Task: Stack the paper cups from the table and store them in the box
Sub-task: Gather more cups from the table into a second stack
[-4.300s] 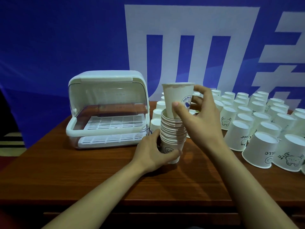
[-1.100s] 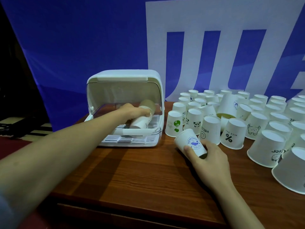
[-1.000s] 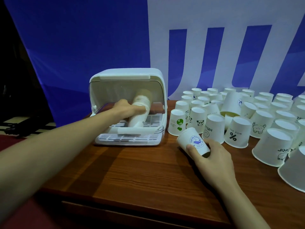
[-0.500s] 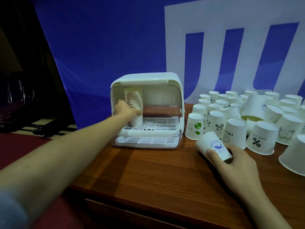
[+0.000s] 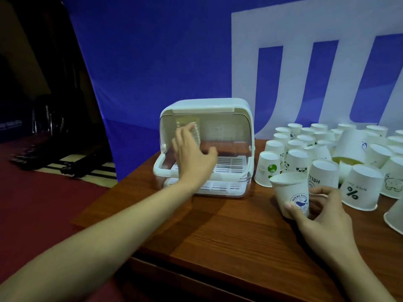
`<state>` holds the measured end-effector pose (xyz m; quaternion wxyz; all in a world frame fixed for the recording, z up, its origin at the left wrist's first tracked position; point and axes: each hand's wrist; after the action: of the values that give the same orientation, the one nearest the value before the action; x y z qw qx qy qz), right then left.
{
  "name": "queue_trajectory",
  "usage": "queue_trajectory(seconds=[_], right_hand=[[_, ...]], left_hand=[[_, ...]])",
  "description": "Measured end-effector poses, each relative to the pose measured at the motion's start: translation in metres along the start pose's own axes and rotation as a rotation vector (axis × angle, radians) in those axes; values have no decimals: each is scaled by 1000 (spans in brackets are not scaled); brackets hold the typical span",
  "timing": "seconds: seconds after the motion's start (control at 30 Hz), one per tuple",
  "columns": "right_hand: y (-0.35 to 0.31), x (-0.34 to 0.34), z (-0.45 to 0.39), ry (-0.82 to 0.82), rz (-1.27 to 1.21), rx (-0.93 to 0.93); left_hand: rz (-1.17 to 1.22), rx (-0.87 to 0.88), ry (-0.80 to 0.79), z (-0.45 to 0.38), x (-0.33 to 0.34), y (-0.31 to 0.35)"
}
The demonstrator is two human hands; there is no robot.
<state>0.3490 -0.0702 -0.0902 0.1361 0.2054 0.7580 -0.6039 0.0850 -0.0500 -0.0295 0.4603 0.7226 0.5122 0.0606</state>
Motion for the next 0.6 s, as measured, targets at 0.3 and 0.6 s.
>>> queue_trajectory(seconds=[0.3, 0.6], right_hand=[[-2, 3, 3, -59, 211, -95], [11, 5, -5, -10, 228, -86]], left_hand=[[144, 315, -140, 95, 54, 22], [28, 638, -165, 86, 82, 18]])
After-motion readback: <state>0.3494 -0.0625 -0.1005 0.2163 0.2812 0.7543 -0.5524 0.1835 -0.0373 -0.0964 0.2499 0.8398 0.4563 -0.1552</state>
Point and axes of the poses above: each hand's wrist, its own z-axis away from the middle knuckle, its own x-axis out of the palm, y = z × x
